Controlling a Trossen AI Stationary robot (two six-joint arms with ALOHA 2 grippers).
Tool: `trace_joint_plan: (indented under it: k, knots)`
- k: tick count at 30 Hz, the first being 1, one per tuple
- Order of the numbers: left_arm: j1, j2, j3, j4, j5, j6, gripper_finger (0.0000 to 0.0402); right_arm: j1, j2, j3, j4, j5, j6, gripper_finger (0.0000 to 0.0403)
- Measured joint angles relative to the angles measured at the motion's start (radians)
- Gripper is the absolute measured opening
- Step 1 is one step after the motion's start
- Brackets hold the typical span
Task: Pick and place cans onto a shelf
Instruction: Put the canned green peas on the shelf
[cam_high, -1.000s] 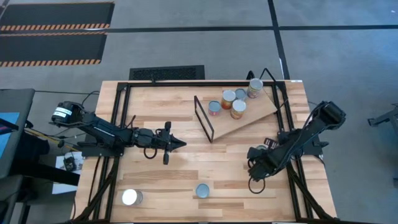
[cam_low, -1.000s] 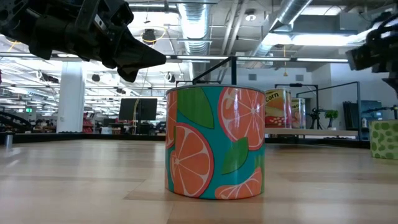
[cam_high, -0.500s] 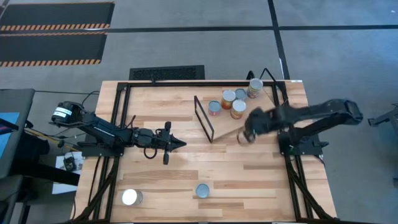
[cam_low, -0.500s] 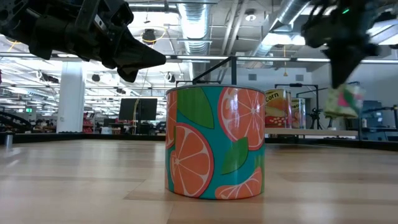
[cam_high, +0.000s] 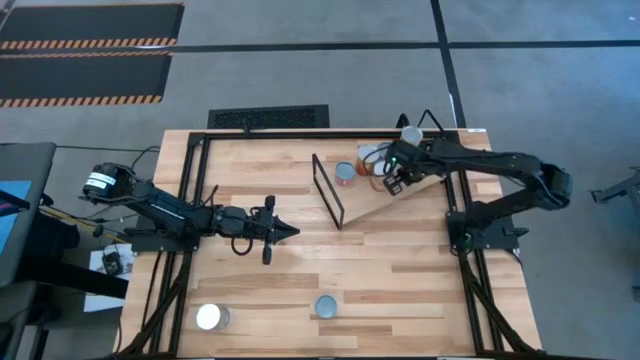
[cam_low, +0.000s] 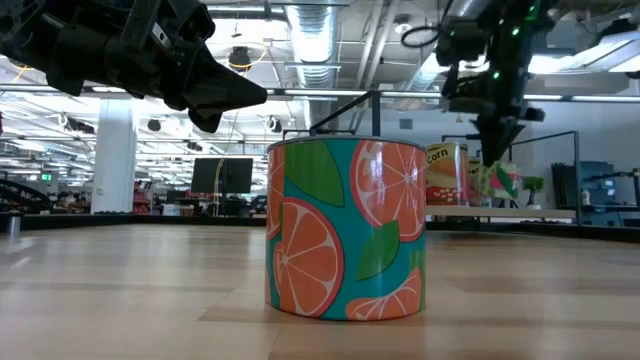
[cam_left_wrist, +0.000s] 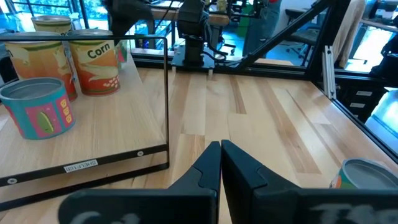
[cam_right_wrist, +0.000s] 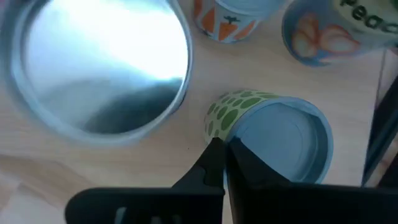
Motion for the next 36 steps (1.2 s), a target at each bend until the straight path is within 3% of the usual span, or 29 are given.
trace_joint_plan:
  k: [8,19,25,29,34,36]
  knots:
    - [0.0,0.0,0.0,-0.001,0.0,0.0,0.0,-0.018,0.072,0.0,0.05,-0.027,-0.034,0.002]
    - [0.0,0.0,0.0,-0.002,0.0,0.0,0.0,-0.014,0.068,0.003,0.065,-0.014,-0.066,0.0084]
    - [0.0,0.0,0.0,-0.004,0.0,0.0,0.0,0.021,0.04,0.084,0.005,0.041,-0.106,0.0101]
    - [0.0,0.0,0.0,-0.007,0.0,0.0,0.0,0.066,-0.034,0.104,-0.11,0.075,-0.103,0.0087]
    - [0.0,0.0,0.0,-0.01,0.0,0.0,0.0,0.131,-0.125,0.075,-0.247,0.103,-0.015,0.0017]
    - [0.0,0.0,0.0,-0.01,0.0,0.0,0.0,0.144,-0.16,0.017,-0.235,0.09,0.013,0.0011]
